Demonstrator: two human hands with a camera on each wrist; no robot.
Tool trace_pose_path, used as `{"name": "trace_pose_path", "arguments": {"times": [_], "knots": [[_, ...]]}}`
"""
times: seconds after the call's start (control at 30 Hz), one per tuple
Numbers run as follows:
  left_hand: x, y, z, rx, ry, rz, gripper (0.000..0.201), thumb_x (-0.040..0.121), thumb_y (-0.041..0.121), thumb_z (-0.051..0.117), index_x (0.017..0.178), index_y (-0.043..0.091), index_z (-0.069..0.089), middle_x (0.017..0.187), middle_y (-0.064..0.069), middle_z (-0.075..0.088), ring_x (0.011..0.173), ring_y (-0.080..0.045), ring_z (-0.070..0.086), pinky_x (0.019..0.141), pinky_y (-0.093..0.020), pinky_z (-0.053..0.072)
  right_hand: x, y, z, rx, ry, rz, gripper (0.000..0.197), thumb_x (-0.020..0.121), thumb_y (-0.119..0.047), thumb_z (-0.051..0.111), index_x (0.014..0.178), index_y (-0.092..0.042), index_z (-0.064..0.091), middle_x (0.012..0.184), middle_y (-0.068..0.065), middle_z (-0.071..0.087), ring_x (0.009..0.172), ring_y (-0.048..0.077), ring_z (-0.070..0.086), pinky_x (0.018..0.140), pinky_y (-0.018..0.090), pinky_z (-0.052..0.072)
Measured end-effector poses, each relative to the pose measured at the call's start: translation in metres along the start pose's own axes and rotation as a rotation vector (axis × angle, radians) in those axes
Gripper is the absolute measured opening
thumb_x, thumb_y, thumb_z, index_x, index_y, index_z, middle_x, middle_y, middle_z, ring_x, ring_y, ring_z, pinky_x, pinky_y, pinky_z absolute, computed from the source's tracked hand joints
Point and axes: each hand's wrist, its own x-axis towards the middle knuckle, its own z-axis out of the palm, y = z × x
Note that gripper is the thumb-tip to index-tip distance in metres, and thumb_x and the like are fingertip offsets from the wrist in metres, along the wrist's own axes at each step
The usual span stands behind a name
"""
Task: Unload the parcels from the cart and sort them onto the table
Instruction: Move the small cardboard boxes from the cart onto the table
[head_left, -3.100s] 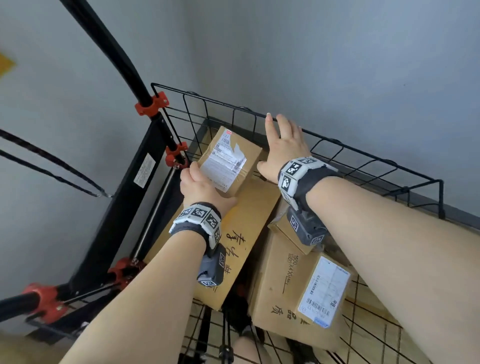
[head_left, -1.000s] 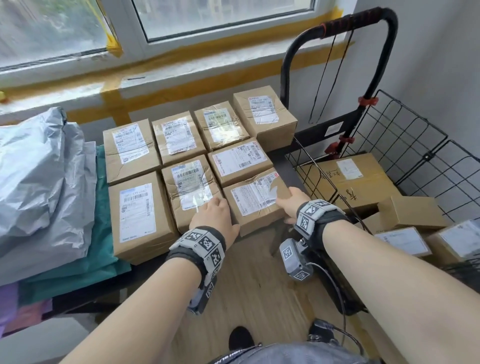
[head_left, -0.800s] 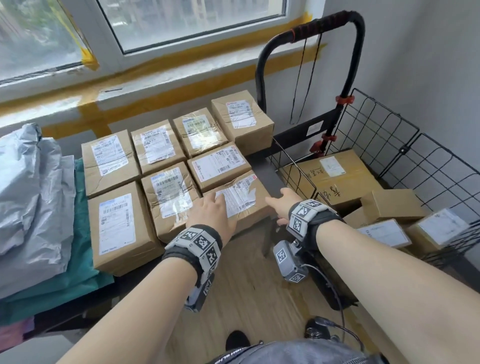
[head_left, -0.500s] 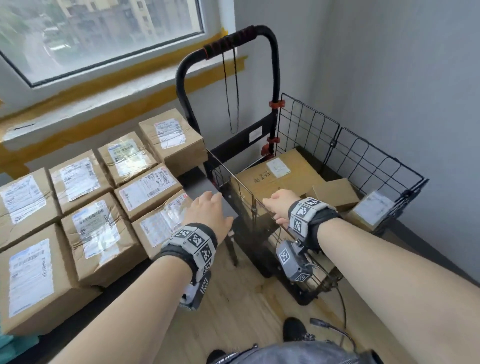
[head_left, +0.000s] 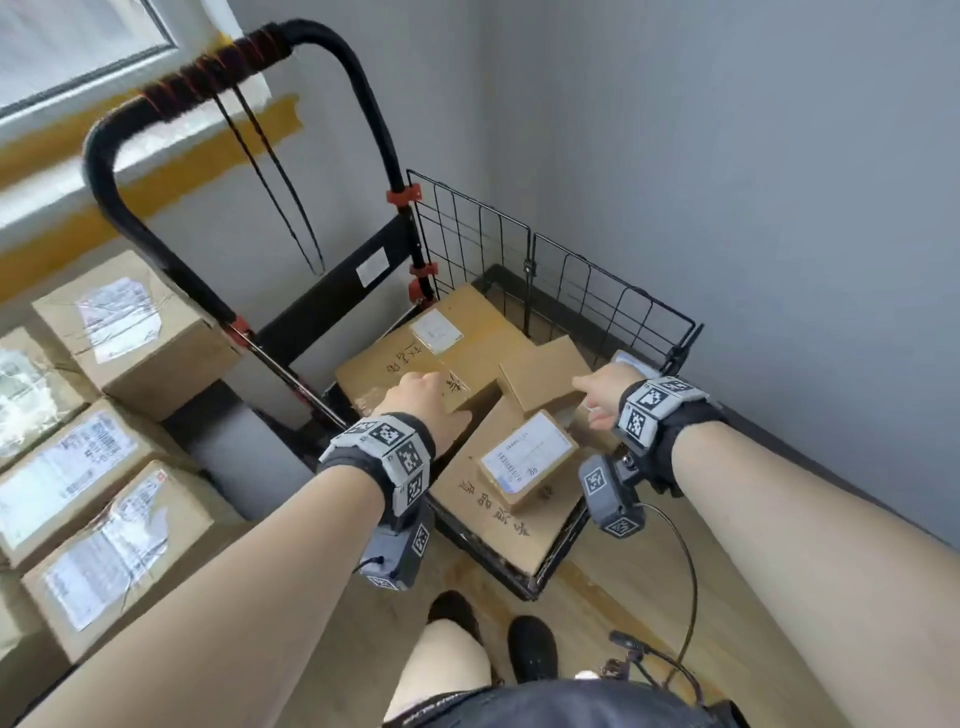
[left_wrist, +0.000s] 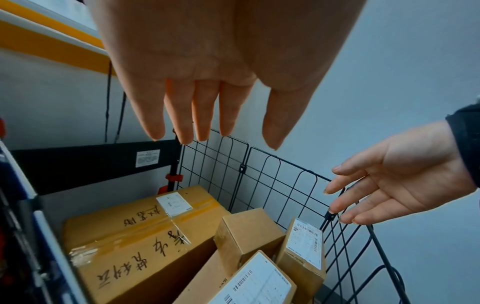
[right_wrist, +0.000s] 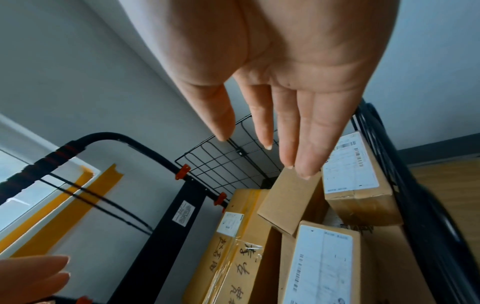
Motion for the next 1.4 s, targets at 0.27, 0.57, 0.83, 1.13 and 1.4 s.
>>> {"name": "trace_pose_path", "arguments": {"times": [0.27,0.57,0.83,1.13,1.4], "knots": [[0.070,0.010,0.021,-0.039,-0.229,0.007,0.045,0.093,0.033,0.053,0.132,0.012,0.045,0.126,-0.009,0.055,0.093,-0.021,0.055,0.066,-0.022,0.043,0.039,-0.014,0.009,-0.070,-0.016,0.101,0.037,0.090,-0.028,0.051,0.108,0.003,0.061,0.112,0.023,0.065,0.106,0.036,0.062,0.097,0.047,0.048],[0.132,0.000,0.071,-0.140,-0.435,-0.203,0.047,0.094,0.039,0.051,0.133,0.012,0.050,0.114,-0.005,0.059,0.091,-0.018,0.055,0.075,-0.026,0.044,0.098,-0.015,0.044,-0.394,-0.194,0.116,0.034,0.089,-0.035,0.049,0.080,-0.005,0.060,0.076,0.011,0.058,0.078,0.028,0.056,0.070,0.032,0.045],[0.160,0.003,0.112,-0.338,-0.466,-0.544,0.039,0.094,0.045,0.049,0.111,0.011,0.057,0.087,-0.004,0.054,0.085,-0.021,0.052,0.064,-0.030,0.043,0.152,-0.010,0.056,-0.587,-0.400,0.075,0.037,0.091,-0.040,0.048,0.075,-0.007,0.054,0.078,0.008,0.057,0.078,0.026,0.054,0.073,0.030,0.038],[0.152,0.020,0.161,-0.743,-0.430,-0.868,0.033,0.092,0.041,0.053,0.102,0.009,0.053,0.076,-0.005,0.056,0.082,-0.024,0.058,0.080,-0.036,0.051,0.169,0.009,0.065,-0.643,-0.526,0.071,0.041,0.089,-0.035,0.054,0.116,-0.004,0.058,0.097,0.010,0.056,0.086,0.025,0.052,0.075,0.026,0.037],[0.131,0.019,0.117,-0.806,-0.244,-0.842,0.059,0.089,0.045,0.054,0.138,0.014,0.042,0.125,-0.010,0.056,0.110,-0.026,0.056,0.085,-0.034,0.048,0.150,-0.017,0.061,-0.580,-0.504,0.020,0.053,0.085,-0.033,0.058,0.125,0.000,0.049,0.112,0.018,0.060,0.102,0.035,0.060,0.089,0.040,0.051]]}}
